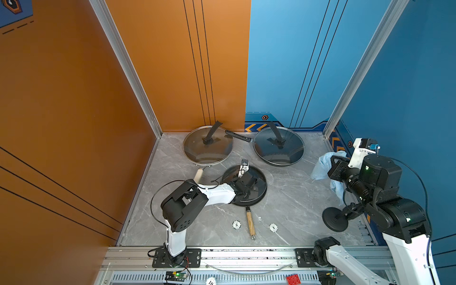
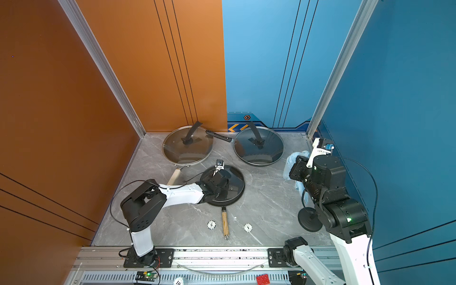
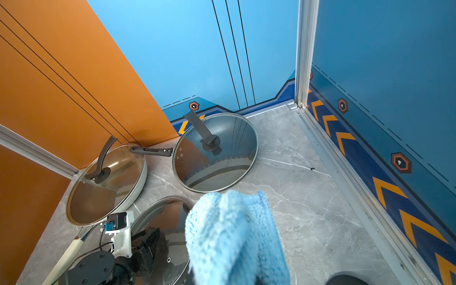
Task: Wipe the pot lid with a cloth
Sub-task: Place the pot lid on the cooking pot.
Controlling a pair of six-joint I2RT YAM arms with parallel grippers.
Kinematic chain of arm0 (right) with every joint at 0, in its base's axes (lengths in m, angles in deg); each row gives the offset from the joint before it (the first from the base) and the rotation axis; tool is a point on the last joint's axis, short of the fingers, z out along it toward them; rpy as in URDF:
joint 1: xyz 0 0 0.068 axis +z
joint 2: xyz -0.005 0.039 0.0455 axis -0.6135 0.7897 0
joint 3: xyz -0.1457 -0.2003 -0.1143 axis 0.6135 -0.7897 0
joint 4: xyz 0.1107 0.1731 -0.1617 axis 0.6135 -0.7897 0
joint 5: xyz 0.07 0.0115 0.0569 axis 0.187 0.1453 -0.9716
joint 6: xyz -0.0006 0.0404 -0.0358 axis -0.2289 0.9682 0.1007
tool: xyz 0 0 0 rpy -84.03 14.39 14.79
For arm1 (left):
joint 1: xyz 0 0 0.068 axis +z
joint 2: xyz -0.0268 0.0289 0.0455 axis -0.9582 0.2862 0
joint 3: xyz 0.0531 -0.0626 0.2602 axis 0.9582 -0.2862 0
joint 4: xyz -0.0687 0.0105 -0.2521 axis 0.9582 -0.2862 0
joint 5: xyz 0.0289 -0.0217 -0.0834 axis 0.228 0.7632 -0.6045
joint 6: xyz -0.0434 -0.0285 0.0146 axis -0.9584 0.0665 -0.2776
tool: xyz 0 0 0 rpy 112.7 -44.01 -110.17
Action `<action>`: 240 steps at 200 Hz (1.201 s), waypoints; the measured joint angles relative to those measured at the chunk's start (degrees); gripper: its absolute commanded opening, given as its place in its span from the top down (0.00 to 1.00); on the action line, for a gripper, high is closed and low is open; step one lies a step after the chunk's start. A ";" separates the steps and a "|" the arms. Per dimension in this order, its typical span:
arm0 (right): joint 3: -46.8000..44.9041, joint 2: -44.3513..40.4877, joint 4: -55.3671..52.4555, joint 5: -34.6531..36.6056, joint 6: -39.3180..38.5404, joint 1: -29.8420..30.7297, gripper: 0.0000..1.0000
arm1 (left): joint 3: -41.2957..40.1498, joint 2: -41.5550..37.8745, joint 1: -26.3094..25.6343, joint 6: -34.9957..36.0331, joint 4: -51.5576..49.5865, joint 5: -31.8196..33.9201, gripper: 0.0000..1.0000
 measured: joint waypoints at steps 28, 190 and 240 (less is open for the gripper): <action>0.02 0.22 -0.02 0.35 -0.04 0.00 0.89 | 0.00 0.02 -0.46 -0.70 -0.07 0.74 0.71; 0.02 1.68 -0.02 0.13 -2.40 -1.77 0.88 | 0.76 1.92 -3.74 -10.21 -4.24 7.04 0.71; 0.02 1.66 -0.02 -0.37 -2.75 -2.69 0.88 | 1.36 1.92 -3.96 -11.65 -6.03 7.74 0.63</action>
